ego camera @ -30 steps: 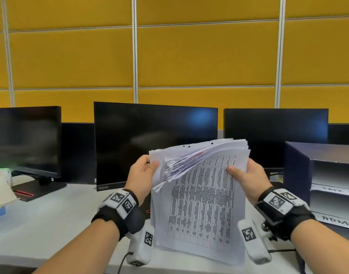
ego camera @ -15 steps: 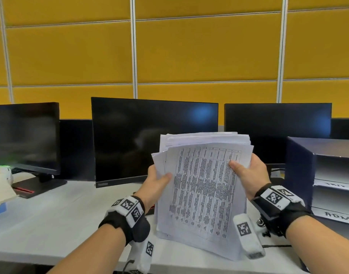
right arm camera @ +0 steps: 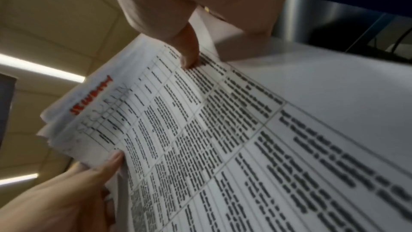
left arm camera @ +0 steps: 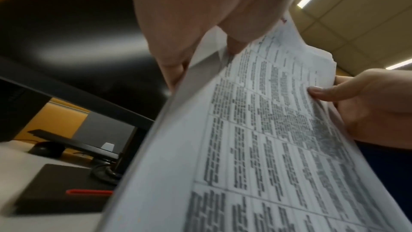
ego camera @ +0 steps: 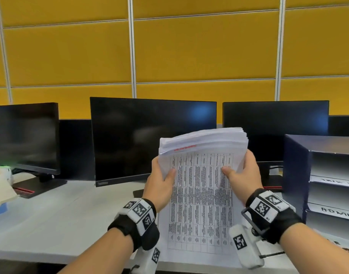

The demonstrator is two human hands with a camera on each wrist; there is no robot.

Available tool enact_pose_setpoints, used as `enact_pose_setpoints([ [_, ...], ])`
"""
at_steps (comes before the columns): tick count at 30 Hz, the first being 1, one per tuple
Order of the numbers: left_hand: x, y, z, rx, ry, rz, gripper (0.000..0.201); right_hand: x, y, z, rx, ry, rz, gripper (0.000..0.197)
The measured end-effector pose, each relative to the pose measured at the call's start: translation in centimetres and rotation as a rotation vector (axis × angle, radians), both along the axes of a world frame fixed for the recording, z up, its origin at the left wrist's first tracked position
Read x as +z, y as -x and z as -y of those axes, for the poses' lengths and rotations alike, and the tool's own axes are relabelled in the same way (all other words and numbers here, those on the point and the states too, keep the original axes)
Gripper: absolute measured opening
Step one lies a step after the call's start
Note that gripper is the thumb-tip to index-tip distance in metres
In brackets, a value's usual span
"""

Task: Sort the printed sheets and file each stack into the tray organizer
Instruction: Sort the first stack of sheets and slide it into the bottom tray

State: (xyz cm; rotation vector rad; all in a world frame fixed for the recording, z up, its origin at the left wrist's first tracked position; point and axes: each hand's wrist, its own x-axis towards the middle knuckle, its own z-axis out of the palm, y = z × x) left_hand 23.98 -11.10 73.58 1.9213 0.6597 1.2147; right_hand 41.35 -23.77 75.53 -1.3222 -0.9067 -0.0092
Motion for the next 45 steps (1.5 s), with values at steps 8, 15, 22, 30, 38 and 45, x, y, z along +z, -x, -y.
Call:
enact_pose_setpoints([
  [8,0.7,-1.3,2.1,0.192,-0.234,0.165,0.009,0.6,2.1,-0.5,-0.060,-0.109,0.114,0.025],
  [15,0.5,-1.8,1.8,0.144,-0.006,0.205,0.027,0.2,1.7,-1.3,-0.046,0.005,0.006,0.041],
  [22,2.2,-1.2,0.8,0.083,-0.052,0.168,0.030,-0.2,0.4,-0.9,-0.014,0.047,-0.011,0.043],
  [30,1.2,-1.4,1.6,0.147,-0.215,0.076,0.035,-0.9,0.5,-0.7,-0.026,0.040,-0.009,0.033],
  [38,-0.2,-1.2,1.5,0.090,-0.443,0.014,0.034,0.1,-1.1,-1.2,-0.071,0.124,-0.078,0.043],
  [45,-0.2,-0.1,-0.1,0.256,-0.738,0.152,0.025,0.1,-2.9,-1.6,-0.074,0.187,-0.061,0.046],
])
